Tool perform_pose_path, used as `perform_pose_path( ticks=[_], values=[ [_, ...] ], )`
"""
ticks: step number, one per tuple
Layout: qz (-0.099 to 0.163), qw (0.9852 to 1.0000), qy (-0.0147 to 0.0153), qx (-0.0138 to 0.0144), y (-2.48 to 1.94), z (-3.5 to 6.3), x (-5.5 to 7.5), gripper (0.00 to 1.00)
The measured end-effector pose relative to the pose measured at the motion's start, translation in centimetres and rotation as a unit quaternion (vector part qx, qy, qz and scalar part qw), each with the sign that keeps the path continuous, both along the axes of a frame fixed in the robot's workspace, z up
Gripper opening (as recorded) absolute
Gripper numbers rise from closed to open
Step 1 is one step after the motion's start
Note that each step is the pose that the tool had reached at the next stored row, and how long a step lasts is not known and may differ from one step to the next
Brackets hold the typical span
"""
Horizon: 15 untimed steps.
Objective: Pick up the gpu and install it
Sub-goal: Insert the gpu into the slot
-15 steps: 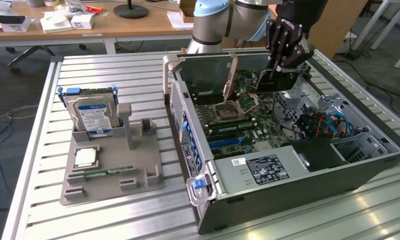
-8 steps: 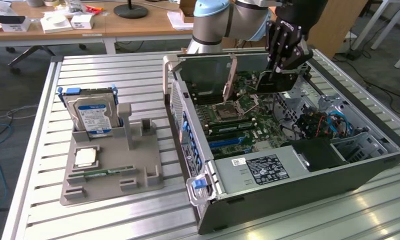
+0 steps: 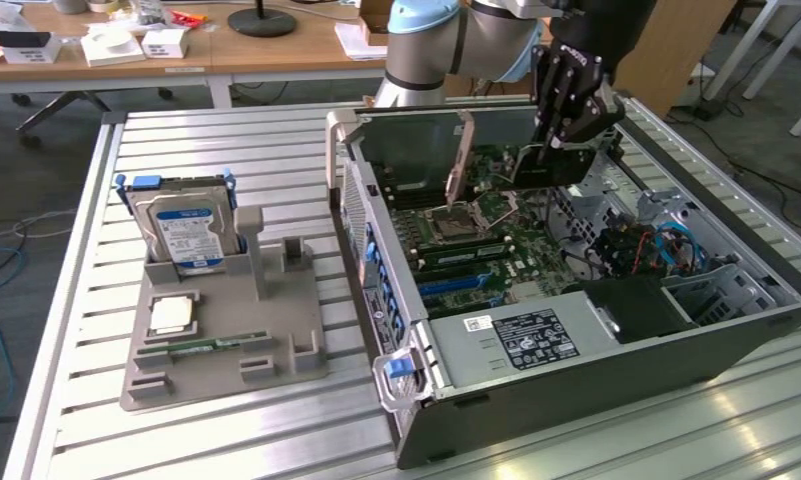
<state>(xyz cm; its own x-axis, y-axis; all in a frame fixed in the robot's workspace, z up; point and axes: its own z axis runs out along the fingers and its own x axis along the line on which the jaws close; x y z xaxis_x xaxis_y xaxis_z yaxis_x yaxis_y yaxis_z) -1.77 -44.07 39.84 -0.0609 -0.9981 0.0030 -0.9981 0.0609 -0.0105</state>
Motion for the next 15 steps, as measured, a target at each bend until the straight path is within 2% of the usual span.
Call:
perform_pose_path(
  ticks=[15],
  values=[
    [0.000,1.0000,0.0000,0.0000,0.00,-0.48,0.00,0.25]
  ],
)
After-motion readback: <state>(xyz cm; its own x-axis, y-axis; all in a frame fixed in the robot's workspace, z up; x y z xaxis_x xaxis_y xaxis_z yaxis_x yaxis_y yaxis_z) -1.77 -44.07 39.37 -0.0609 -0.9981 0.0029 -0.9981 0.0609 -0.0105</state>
